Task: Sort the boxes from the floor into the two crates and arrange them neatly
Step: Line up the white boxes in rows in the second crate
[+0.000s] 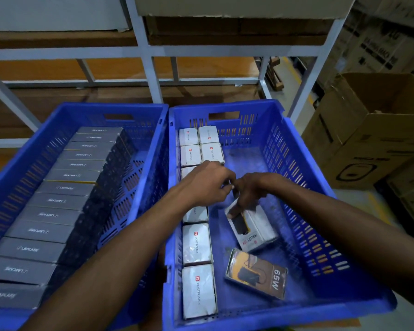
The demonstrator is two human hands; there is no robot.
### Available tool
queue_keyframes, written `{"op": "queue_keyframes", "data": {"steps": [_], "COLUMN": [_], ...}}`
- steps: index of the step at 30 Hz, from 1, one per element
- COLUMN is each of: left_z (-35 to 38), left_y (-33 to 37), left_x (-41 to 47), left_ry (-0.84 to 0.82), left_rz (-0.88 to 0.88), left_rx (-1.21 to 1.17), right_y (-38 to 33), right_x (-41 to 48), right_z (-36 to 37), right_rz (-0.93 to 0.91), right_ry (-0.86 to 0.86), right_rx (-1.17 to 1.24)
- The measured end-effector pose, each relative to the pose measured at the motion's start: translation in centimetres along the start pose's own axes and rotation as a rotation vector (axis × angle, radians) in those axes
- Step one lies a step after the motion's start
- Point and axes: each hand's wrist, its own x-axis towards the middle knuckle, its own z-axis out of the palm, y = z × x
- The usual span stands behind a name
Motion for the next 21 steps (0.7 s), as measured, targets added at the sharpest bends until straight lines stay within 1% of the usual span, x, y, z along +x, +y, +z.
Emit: {"op": "queue_keyframes", "data": {"steps": [2,4,5,7,8,9,12,14,17,19,21], "left_z": [-0.2,-0.4,-0.4,-0.6,-0.6,-0.6,-0.5,-0.4,-0.7,-1.1,-1.5], "left_y": [0.4,0.7,0.7,0.6,0.4,0.3,0.3,0.2,-0.3,-0.4,-0.5], "left_x": [-0.1,-0.2,-0.2,0.0,0.1,0.2,0.3,0.6,1.0,1.1,1.0], "left_ry": [0.014,0.096,0.160,0.278,0.307,0.311,0.213,0.178,0.201,0.216,0.250], "left_rz": [-0.010,-0.026,-0.039,-0.069,-0.087,-0.111,-0.238,-0.299,-0.388,-0.443,-0.492], "left_rx": [0.026,0.032,0.002,-0.113,-0.174,-0.227,-0.279,-0.271,-0.381,-0.479,-0.580], "right_y": [0.2,0.8,1.1,1.7,1.9,1.9,1.7,1.6,1.4,1.6,2.2], "right_x": [-0.4,-0.9,-1.1,-1.3,-1.4,-1.5,-2.1,-2.7,-3.5,-3.4,-3.2], "right_z": [-0.9,-1.8,-2.1,-2.5,-2.6,-2.7,-3.2,-3.3,-3.4,-3.4,-3.5], "right_rz": [-0.027,-0.078,-0.083,-0.036,-0.009,0.008,-0.030,-0.083,-0.136,-0.189,-0.287], "right_ry": [0.116,0.259,0.337,0.486,0.537,0.576,0.666,0.694,0.678,0.588,0.416], "right_rx": [0.059,0.189,0.255,0.342,0.394,0.457,0.607,0.730,0.900,1.029,1.165]}}
